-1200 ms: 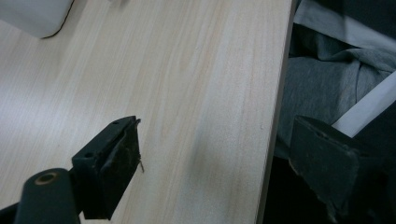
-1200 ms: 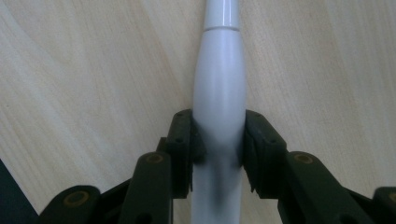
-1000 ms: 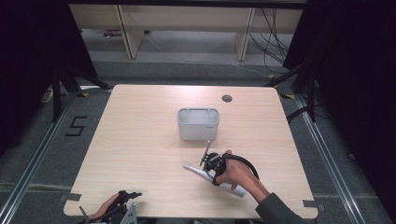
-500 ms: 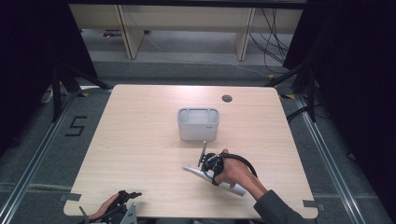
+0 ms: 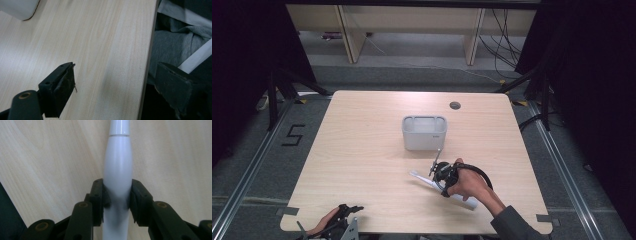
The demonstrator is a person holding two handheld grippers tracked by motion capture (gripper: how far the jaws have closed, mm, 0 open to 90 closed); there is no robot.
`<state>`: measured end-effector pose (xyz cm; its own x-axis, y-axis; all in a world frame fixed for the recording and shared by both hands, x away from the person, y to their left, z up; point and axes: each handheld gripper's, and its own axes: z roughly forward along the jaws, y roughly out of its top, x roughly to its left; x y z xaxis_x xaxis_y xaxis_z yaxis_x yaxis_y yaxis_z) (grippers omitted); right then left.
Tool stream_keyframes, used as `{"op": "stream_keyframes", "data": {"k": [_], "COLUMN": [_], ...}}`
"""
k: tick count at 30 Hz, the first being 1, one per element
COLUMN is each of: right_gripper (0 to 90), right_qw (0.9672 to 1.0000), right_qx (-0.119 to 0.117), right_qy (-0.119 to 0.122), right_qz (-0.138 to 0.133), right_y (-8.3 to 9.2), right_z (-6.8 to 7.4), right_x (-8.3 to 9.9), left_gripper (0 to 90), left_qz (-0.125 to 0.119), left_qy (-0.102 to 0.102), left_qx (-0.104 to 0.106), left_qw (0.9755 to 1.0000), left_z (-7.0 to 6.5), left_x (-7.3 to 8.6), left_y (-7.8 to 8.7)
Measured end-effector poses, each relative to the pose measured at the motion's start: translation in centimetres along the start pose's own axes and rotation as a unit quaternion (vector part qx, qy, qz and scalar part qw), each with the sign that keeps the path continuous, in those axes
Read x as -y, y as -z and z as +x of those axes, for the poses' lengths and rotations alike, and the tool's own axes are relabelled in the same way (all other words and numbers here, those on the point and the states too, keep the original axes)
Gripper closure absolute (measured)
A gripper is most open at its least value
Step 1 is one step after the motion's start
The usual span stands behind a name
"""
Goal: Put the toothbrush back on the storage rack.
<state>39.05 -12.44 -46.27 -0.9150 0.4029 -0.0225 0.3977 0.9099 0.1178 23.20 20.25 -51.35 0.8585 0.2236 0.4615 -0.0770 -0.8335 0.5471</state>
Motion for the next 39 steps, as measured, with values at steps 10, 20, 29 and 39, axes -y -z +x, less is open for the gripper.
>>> {"op": "stream_keyframes", "data": {"k": [10, 20, 29, 39], "right_gripper": [66.8, 66.8, 66.9, 66.8], "right_qw": [0.9964, 0.9798, 0.9573, 0.9339], "right_qx": [0.005, 0.011, 0.024, 0.045], "right_qy": [-0.037, -0.049, -0.069, -0.067], "right_qz": [-0.076, -0.193, -0.28, -0.348], "right_y": [3.8, 5.9, 6.6, 7.4], "right_z": [-0.5, -1.4, -2.0, -2.7], "right_x": [1.6, 2.1, 1.7, 0.6], "left_gripper": [15.9, 15.9, 15.9, 15.9], "left_qz": [0.003, 0.007, 0.007, 0.004], "left_qy": [-0.002, -0.003, -0.003, -0.002], "left_qx": [0.0, -0.001, 0.002, 0.0], "left_qw": [1.0, 1.0, 1.0, 1.0], "left_z": [0.0, 0.1, 0.1, 0.1], "left_x": [0.0, 0.0, 0.0, 0.0], "left_y": [0.0, 0.0, 0.0, -0.1]}}
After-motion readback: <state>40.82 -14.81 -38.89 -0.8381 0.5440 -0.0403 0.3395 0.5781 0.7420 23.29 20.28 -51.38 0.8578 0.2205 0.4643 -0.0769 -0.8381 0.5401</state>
